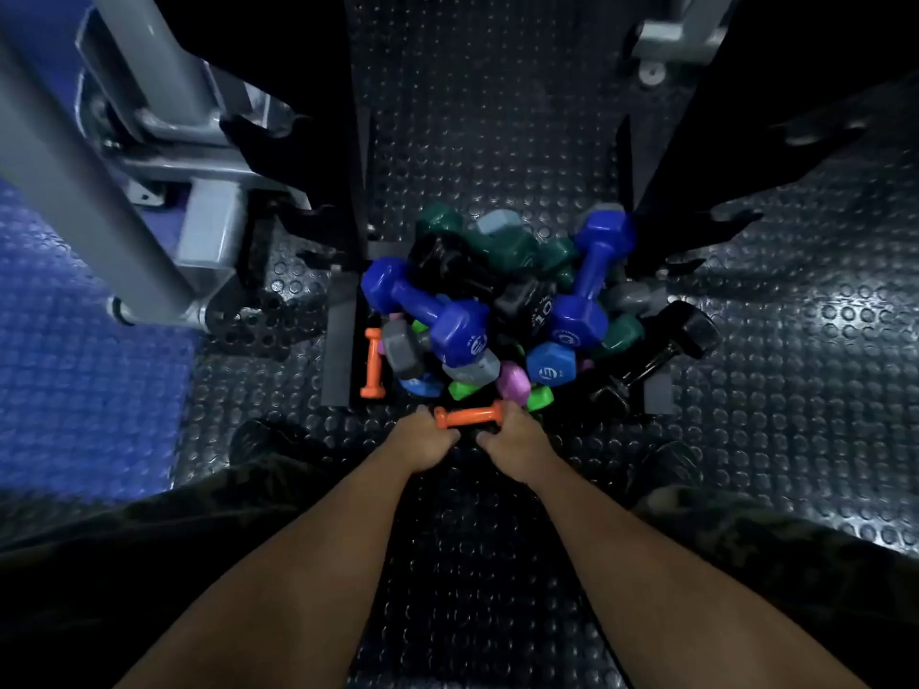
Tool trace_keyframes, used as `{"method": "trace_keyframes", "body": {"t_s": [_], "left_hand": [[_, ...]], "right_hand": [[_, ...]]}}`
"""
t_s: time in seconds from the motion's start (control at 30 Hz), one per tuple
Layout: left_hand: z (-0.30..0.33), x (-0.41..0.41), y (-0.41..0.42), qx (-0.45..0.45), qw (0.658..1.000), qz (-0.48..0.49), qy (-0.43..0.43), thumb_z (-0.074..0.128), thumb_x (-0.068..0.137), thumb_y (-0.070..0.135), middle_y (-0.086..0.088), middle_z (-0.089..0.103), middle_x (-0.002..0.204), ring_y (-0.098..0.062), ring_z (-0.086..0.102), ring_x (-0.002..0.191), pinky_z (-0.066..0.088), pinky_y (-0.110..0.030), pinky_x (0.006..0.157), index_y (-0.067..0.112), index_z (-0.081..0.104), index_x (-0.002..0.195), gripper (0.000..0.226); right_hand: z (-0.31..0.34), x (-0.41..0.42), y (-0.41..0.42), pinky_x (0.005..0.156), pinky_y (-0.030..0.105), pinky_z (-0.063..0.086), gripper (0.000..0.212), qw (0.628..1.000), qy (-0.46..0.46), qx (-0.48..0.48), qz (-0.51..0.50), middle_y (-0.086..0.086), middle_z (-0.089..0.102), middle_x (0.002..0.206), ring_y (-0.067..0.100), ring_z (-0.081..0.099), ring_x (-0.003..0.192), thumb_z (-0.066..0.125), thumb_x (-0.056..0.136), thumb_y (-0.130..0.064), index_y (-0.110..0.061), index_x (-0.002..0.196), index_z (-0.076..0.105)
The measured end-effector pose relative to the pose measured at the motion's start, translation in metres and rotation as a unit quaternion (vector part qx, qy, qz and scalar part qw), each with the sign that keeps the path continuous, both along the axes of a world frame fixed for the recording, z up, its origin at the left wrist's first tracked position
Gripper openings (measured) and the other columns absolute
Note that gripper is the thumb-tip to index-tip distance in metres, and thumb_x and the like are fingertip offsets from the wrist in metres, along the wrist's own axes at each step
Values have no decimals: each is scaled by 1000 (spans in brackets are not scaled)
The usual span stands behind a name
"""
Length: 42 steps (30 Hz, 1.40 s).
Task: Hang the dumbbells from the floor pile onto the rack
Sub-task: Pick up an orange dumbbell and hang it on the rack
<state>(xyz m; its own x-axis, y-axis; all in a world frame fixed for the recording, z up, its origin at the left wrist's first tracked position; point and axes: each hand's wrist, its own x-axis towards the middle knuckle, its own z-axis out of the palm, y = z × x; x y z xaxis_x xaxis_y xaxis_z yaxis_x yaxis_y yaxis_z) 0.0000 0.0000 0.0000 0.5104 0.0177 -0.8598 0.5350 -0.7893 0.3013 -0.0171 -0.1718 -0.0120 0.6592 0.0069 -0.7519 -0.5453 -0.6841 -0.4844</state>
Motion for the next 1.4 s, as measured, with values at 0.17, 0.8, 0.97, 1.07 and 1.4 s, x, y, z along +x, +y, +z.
{"method": "trace_keyframes", "body": {"t_s": [0.17,0.8,0.97,1.07,1.4], "left_hand": [[-6,12,-11,-5,999,32,13,65,97,40,-11,63,125,-25,60,105,42,-31,80,7,59,128,46],[-16,0,0,25,953,300,-24,67,63,43,-7,73,89,-27,71,81,55,-34,65,18,71,94,40],[-18,-7,8,9,939,338,-63,67,52,41,-11,75,82,-31,74,70,66,-48,66,20,70,88,41],[69,7,-8,17,947,300,-118,69,71,34,-9,72,82,-28,71,72,59,-36,64,20,64,92,26],[264,35,-21,-78,912,264,-303,75,79,34,-5,72,79,-26,72,75,62,-47,75,22,58,85,21]], "right_hand": [[-10,4,3,91,32,45,58,999,42,16,17,20,54,139,36,58,123,64,96,-23,-6,147,41],[14,3,19,81,30,43,22,999,27,-9,-20,22,58,122,36,61,102,61,88,-12,-11,110,57],[69,3,20,74,22,36,13,994,-56,-7,-89,20,57,124,20,51,84,58,86,-1,-14,86,56],[109,8,15,80,26,41,26,985,-114,-22,-130,13,59,121,20,54,92,60,91,-3,-9,115,68],[278,23,-17,100,26,46,45,942,-284,7,-180,11,62,126,27,65,114,71,96,-21,-14,140,66]]}}
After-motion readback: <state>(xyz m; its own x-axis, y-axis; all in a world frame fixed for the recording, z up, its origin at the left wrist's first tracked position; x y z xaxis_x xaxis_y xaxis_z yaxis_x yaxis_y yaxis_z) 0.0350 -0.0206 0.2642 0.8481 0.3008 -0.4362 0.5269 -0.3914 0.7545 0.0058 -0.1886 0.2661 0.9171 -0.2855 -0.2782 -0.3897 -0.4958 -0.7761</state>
